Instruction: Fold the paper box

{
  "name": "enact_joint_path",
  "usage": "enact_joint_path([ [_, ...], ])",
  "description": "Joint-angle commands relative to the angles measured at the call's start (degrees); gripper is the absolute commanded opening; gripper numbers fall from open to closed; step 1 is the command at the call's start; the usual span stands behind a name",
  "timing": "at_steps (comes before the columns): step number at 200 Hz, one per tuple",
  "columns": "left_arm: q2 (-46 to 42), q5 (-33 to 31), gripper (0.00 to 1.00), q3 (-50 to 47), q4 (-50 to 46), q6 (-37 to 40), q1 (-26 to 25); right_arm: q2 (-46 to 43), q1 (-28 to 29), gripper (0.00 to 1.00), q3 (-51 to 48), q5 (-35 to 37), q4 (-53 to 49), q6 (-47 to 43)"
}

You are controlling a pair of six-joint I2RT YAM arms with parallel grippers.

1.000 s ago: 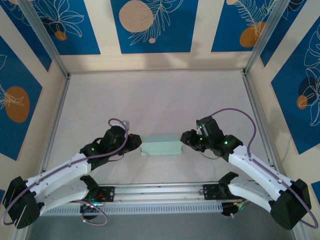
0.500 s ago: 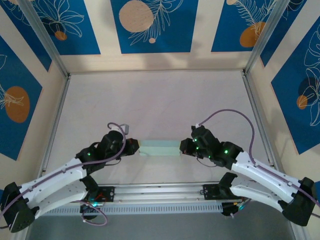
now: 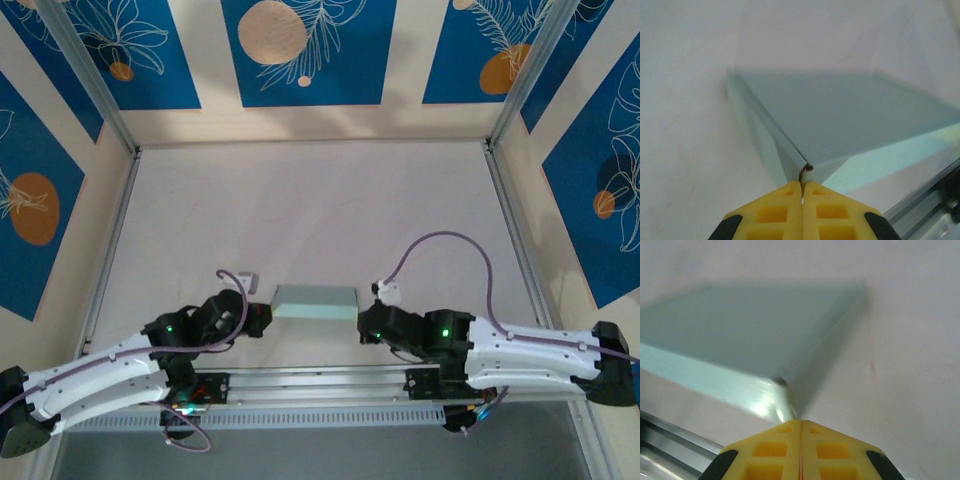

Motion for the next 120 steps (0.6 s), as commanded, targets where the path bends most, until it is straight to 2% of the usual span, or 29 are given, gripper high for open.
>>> enact_joint_path([
  [1, -1.37, 1.90, 0.00, -2.55, -8.38, -1.11, -0.90, 1.10, 2.32, 0.10, -2.17, 0.69, -7.09, 3.96],
  [28, -1.37, 2.96, 0.00, -3.01, -6.99, -0.51, -1.08, 1.48, 3.43, 0.11, -2.63, 1.06, -7.72, 6.12],
  [43, -0.40, 2.72, 0.10, -1.76, -6.92, 0.77, -1.08, 1.00, 3.12, 0.15, -2.11, 1.49, -9.04, 6.51],
  [55, 0.12, 0.88, 0.22, -0.06, -8.03, 1.38, -1.00, 0.10, 1.47, 0.25, -1.34, 0.03, -9.26, 4.78],
  [66, 0.71, -1.08, 0.30, 1.78, -9.06, 1.58, -0.61, -0.73, -1.65, 0.31, -0.86, -3.75, -7.52, 1.10],
  [83, 3.45, 0.11, 0.42, 4.01, -8.15, 2.86, 2.47, -1.25, -10.88, 0.36, -0.39, -14.05, -3.52, -5.22],
  [102, 9.81, 6.13, 0.53, 6.77, -6.43, 6.01, 10.04, 0.10, -21.73, 0.40, 0.07, -27.25, 1.99, -12.19],
  [120, 17.57, 10.86, 0.54, 10.04, -6.85, 9.30, 17.73, 3.87, -28.93, 0.46, 0.86, -36.88, 6.46, -15.55],
])
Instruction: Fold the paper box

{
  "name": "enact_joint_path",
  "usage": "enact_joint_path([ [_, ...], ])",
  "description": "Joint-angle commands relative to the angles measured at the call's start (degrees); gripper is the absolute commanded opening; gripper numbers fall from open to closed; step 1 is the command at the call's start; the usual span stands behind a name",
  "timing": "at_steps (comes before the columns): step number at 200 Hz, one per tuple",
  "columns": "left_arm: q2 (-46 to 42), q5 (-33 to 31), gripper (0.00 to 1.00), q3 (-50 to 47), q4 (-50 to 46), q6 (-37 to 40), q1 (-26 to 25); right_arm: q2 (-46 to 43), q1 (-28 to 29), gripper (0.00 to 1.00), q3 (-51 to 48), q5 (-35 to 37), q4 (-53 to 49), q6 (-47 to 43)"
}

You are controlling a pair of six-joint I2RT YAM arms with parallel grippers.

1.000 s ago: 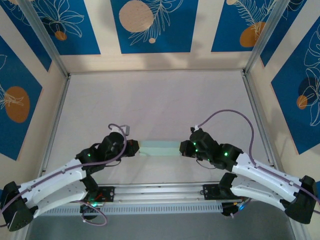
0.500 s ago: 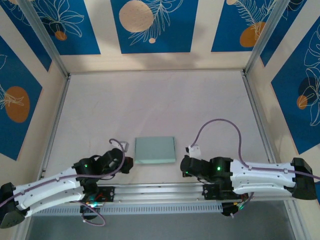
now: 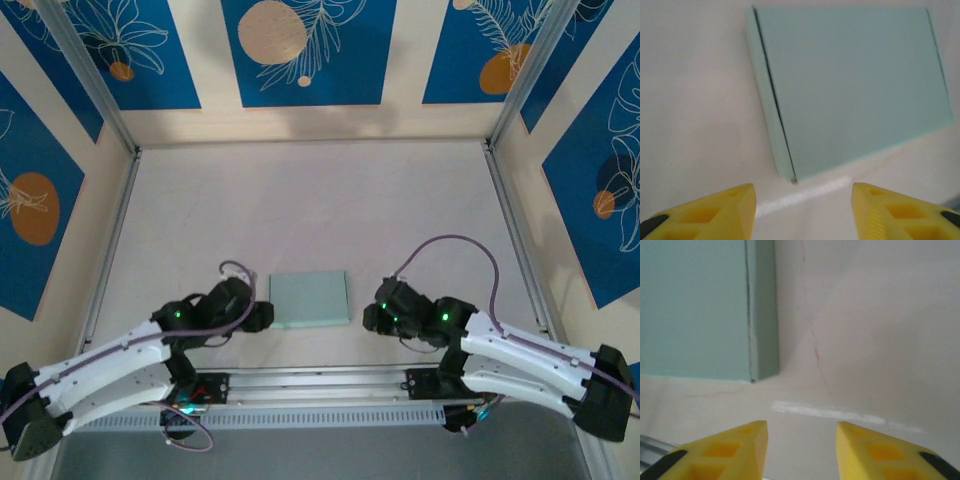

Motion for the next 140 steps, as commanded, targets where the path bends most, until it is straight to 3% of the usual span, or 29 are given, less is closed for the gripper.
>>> enact_joint_path([
  [1, 7.89, 6.43, 0.54, 4.05, 0.32, 5.39, 7.50, 3.70, -7.50, 0.47, 2.25, -17.83, 7.16, -8.54],
  [45, 15.84, 11.54, 0.52, 3.12, 12.46, 7.77, 12.32, 18.94, -13.65, 0.58, 6.62, -23.56, 12.84, -12.71],
  [83, 21.35, 13.36, 0.50, 2.13, 17.51, 8.35, 13.59, 28.21, -14.79, 0.64, 9.46, -21.38, 16.51, -12.62],
  [114, 25.29, 15.48, 0.47, 0.77, 22.28, 7.78, 13.54, 34.64, -15.56, 0.61, 11.89, -20.39, 17.59, -13.57],
  [140, 28.54, 18.65, 0.39, 1.08, 26.26, 7.35, 13.60, 38.36, -15.68, 0.51, 13.08, -21.40, 19.38, -14.46],
])
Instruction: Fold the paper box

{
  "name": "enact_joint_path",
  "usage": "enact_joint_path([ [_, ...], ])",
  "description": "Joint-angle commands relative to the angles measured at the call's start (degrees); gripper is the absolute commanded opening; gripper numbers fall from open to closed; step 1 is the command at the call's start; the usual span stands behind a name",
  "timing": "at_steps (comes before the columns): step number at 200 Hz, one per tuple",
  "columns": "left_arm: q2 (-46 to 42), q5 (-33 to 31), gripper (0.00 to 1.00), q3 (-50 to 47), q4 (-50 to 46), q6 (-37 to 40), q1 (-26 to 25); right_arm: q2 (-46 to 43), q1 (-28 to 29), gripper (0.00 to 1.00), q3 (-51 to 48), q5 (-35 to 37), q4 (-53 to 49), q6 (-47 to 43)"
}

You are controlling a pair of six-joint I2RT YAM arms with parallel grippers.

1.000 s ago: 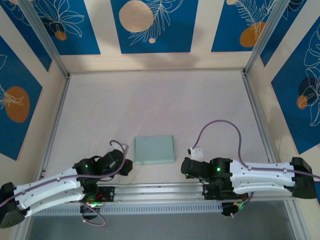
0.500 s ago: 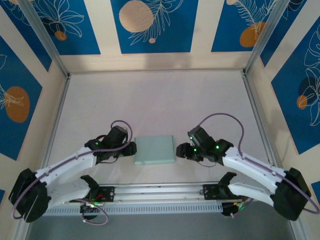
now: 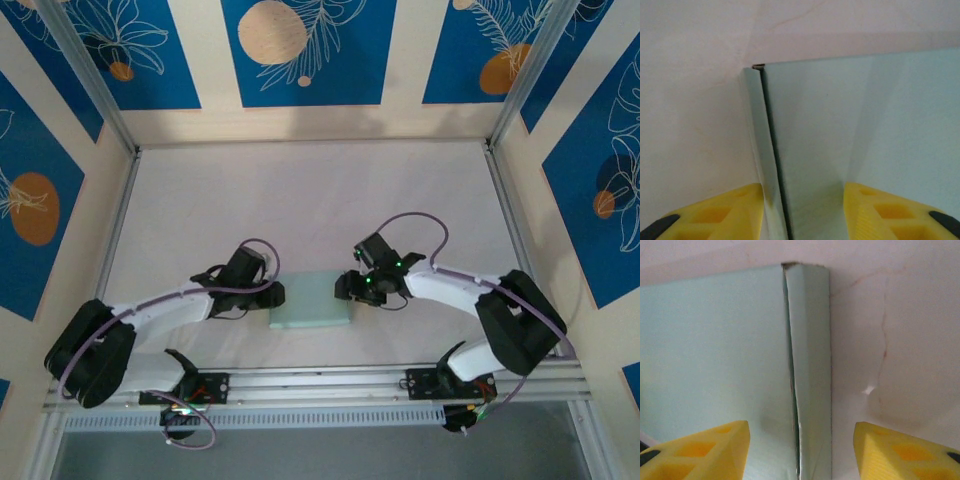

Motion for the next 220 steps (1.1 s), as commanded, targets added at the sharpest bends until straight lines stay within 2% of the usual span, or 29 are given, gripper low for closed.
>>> enact_joint_path([
  [1, 2.49, 4.12, 0.39, -0.13, 5.47, 0.31, 0.49, 2.60, -0.29, 0.50, 1.93, -1.90, 1.99, -1.59],
  [32, 5.80, 7.48, 0.33, 0.78, 10.04, -1.42, 0.15, 3.35, -0.04, 0.42, 1.68, -0.95, 2.03, -1.58],
  [77, 7.76, 8.46, 0.31, -0.90, 13.39, -4.99, -0.65, 1.83, -0.90, 0.43, 0.60, 0.55, -0.14, -3.35],
  [154, 1.71, 6.24, 0.32, -4.00, 11.63, -6.61, -0.83, 1.68, -2.31, 0.48, 0.61, 0.56, -1.44, -4.97],
  [173, 0.22, 4.46, 0.36, -3.30, 9.17, -5.51, -0.84, 1.45, -2.40, 0.50, 0.99, 0.44, -1.74, -5.11],
  [189, -0.64, 2.46, 0.45, -2.17, 6.29, -4.35, -0.73, 0.77, -2.40, 0.53, 1.22, 1.39, -2.51, -4.81],
  [220, -3.11, -3.63, 0.57, 1.33, -0.37, -1.25, -0.20, -1.87, -2.69, 0.64, 1.71, 3.19, -4.94, -4.04],
])
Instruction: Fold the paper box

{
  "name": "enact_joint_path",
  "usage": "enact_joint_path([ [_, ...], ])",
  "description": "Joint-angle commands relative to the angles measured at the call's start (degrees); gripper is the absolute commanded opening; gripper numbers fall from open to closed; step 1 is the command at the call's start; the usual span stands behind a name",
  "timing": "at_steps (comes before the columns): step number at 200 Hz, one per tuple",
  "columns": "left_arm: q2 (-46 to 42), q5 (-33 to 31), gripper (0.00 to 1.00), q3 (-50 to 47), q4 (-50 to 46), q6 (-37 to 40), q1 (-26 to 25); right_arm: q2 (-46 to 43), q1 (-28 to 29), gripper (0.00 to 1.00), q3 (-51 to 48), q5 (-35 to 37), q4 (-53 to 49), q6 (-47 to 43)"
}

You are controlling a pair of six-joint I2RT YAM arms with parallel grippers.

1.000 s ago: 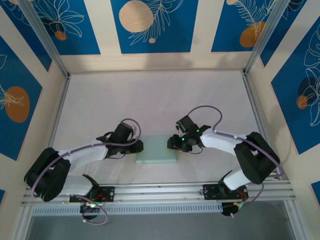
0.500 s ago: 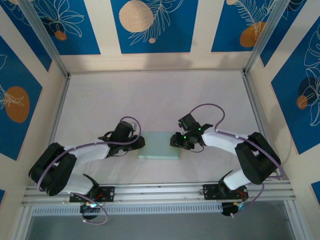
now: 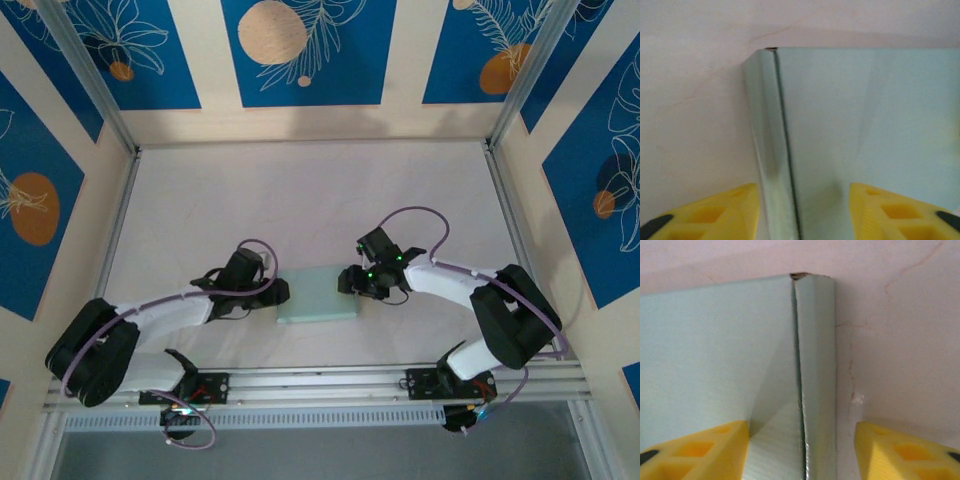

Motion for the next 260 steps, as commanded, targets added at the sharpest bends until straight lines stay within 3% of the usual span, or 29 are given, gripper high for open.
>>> enact_joint_path([
  [1, -2.50, -4.97, 0.58, 4.07, -6.97, 3.11, 0.02, -3.08, -0.21, 0.64, 0.39, 1.02, -3.68, -0.09],
  [20, -3.49, -8.18, 0.68, 8.40, -12.06, 6.98, 0.59, -6.22, -0.32, 0.74, 1.20, 2.95, -6.21, 0.45],
  [27, -3.72, -9.07, 0.81, 10.27, -13.86, 8.32, 0.81, -8.08, -0.32, 0.83, 1.71, 4.13, -7.62, 0.04],
  [32, -3.97, -9.50, 0.96, 11.54, -15.33, 9.23, 1.01, -9.60, -0.34, 0.98, 2.30, 5.18, -8.84, -0.38],
  [35, -4.26, -9.72, 1.00, 12.23, -15.97, 9.67, 1.13, -10.62, -0.41, 1.00, 2.71, 6.02, -9.44, -0.79],
  [65, -11.11, -9.88, 1.00, 19.02, -20.13, 21.59, 1.42, -23.98, -0.91, 0.99, 7.27, 11.22, -13.11, -9.58],
  [77, -14.39, -16.08, 1.00, 20.91, -20.85, 24.36, 1.54, -28.16, -1.97, 0.99, 9.09, 10.88, -12.61, -13.02],
  [91, -18.00, -24.66, 1.00, 20.82, -18.09, 29.60, 1.57, -31.17, -2.56, 0.99, 11.18, 17.79, -11.83, -14.90],
  [110, -21.61, -34.19, 1.00, 15.30, -4.69, 40.21, 1.80, -34.22, -3.01, 0.99, 10.83, 28.24, -5.94, -20.08],
  [118, -22.14, -37.94, 1.00, 10.68, 3.73, 45.53, 1.98, -35.44, -4.11, 0.99, 8.93, 28.28, -0.51, -25.11],
  [127, -21.34, -45.94, 1.00, 6.65, 10.93, 46.29, 2.78, -36.42, -5.77, 0.99, 5.40, 26.63, 6.64, -30.69],
  [133, -20.30, -47.69, 1.00, 4.20, 14.90, 47.45, 4.03, -36.91, -7.13, 0.99, 2.67, 25.91, 11.47, -33.77],
  [145, -18.19, -42.40, 1.00, 0.60, 18.71, 51.21, 7.26, -37.55, -10.14, 0.99, -1.74, 26.02, 17.52, -32.64],
  [158, -16.28, -36.14, 1.00, -2.85, 21.75, 55.39, 10.33, -37.78, -13.95, 0.99, -6.46, 20.02, 23.46, -35.88],
  [169, -15.06, -35.90, 1.00, -6.40, 25.63, 54.44, 13.08, -37.34, -16.28, 0.99, -10.83, 18.45, 28.13, -38.10],
  [185, -13.39, -29.66, 1.00, -10.70, 28.86, 51.43, 19.39, -35.53, -19.23, 0.99, -17.76, 19.19, 35.50, -40.39],
  [208, -9.01, -31.59, 1.00, -11.53, 31.53, 46.75, 24.35, -31.96, -24.91, 0.99, -26.84, 20.17, 44.95, -39.57],
  [222, -6.62, -29.78, 1.00, -12.84, 39.04, 44.95, 26.75, -28.58, -29.77, 0.99, -31.80, 15.27, 53.94, -37.44],
  [230, -4.47, -28.52, 1.00, -13.38, 43.09, 44.07, 27.82, -28.01, -31.51, 0.99, -31.41, 12.59, 54.11, -38.27],
  [245, 2.12, -24.41, 1.00, -16.20, 60.78, 45.56, 29.70, -24.43, -34.68, 0.99, -32.50, 7.21, 62.47, -38.07],
  [260, 9.13, -21.16, 1.00, -16.72, 68.18, 45.67, 31.55, -17.96, -37.16, 0.99, -32.20, 4.72, 69.21, -37.91],
])
